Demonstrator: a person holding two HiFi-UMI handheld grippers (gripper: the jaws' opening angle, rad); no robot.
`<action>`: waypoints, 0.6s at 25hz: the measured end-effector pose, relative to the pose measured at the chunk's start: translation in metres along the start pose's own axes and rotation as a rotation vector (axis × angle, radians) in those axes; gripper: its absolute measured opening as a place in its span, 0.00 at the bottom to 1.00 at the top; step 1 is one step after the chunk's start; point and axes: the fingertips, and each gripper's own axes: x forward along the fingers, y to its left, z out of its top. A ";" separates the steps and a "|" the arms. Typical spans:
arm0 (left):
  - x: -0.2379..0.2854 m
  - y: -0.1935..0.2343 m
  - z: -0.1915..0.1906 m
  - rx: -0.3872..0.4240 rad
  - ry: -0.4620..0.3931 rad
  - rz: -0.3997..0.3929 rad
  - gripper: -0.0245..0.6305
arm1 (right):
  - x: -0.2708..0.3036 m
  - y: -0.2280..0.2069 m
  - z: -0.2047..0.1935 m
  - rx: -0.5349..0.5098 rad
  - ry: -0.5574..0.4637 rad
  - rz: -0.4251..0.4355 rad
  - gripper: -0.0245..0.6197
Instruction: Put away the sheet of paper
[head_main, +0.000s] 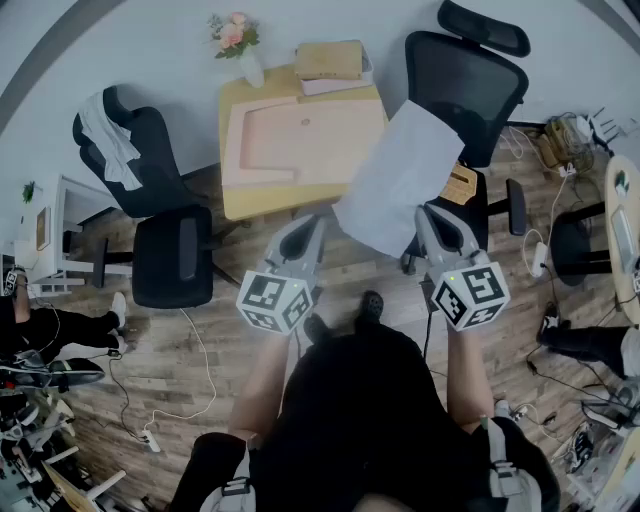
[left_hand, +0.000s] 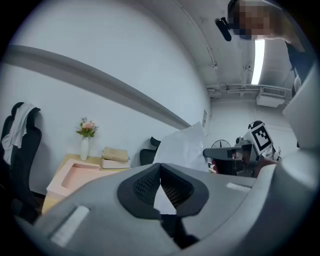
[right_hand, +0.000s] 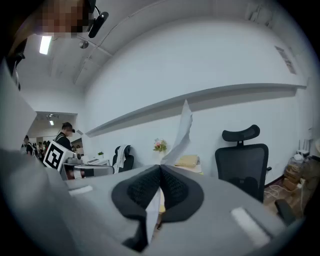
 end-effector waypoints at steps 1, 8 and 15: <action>0.000 -0.003 0.000 0.003 0.002 -0.004 0.05 | -0.001 0.001 0.000 0.000 -0.001 0.003 0.05; 0.003 -0.015 0.002 0.011 0.001 -0.008 0.05 | -0.004 0.004 0.002 -0.008 -0.007 0.029 0.05; 0.020 -0.027 -0.001 0.011 0.001 0.013 0.05 | -0.001 -0.017 0.003 -0.020 -0.010 0.042 0.05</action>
